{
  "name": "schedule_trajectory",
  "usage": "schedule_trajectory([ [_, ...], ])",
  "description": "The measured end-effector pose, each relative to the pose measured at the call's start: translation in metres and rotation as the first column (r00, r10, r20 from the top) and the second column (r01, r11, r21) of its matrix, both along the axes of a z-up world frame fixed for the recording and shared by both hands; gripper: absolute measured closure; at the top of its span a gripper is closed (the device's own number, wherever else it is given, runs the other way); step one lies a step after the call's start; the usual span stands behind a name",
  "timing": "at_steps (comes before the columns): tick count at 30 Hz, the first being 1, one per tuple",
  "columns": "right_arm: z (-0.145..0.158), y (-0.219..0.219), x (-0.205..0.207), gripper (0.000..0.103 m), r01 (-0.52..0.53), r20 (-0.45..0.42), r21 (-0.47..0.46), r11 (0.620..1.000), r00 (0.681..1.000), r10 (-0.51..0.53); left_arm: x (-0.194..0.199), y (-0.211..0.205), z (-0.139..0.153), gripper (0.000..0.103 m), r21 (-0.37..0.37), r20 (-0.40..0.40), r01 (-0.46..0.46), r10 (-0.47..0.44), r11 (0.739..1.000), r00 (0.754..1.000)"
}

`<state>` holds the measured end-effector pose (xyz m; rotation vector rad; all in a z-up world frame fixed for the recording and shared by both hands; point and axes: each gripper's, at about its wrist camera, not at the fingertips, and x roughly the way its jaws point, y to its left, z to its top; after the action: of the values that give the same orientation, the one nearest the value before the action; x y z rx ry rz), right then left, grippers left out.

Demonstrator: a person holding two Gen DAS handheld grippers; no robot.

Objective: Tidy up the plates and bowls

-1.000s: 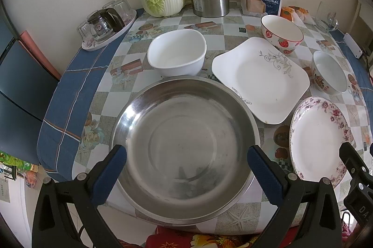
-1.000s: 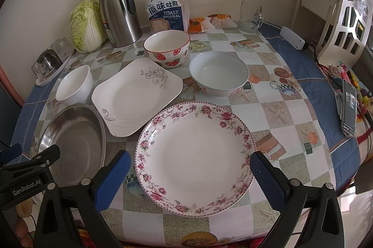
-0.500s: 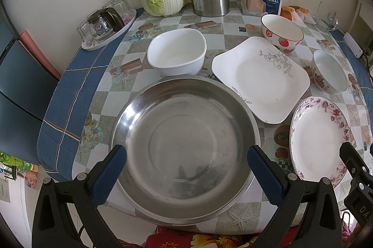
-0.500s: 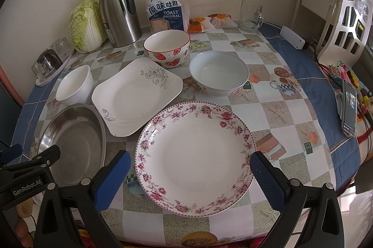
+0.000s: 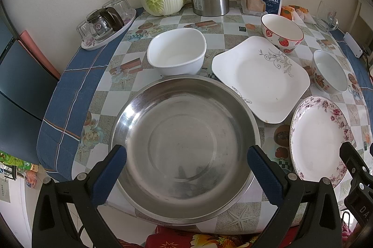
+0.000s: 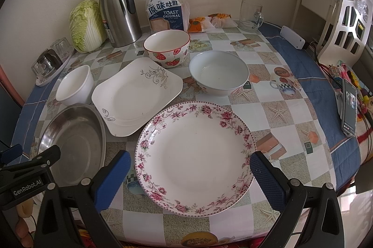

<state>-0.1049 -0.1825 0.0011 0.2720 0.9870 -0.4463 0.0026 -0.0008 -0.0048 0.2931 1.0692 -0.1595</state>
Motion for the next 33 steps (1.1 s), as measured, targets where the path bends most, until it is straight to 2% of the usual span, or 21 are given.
schedule_trajectory([
  [18,-0.001,0.0,0.001,0.0,-0.001,-0.003,0.001,1.0,1.0,0.001,-0.003,0.002,-0.006,0.0,-0.005,-0.004,-0.001,0.001,1.0,1.0],
  [33,-0.01,0.006,0.01,0.0,-0.017,-0.053,-0.01,1.0,0.998,0.017,0.003,0.011,-0.01,0.0,-0.061,-0.069,-0.033,0.029,0.998,0.997],
])
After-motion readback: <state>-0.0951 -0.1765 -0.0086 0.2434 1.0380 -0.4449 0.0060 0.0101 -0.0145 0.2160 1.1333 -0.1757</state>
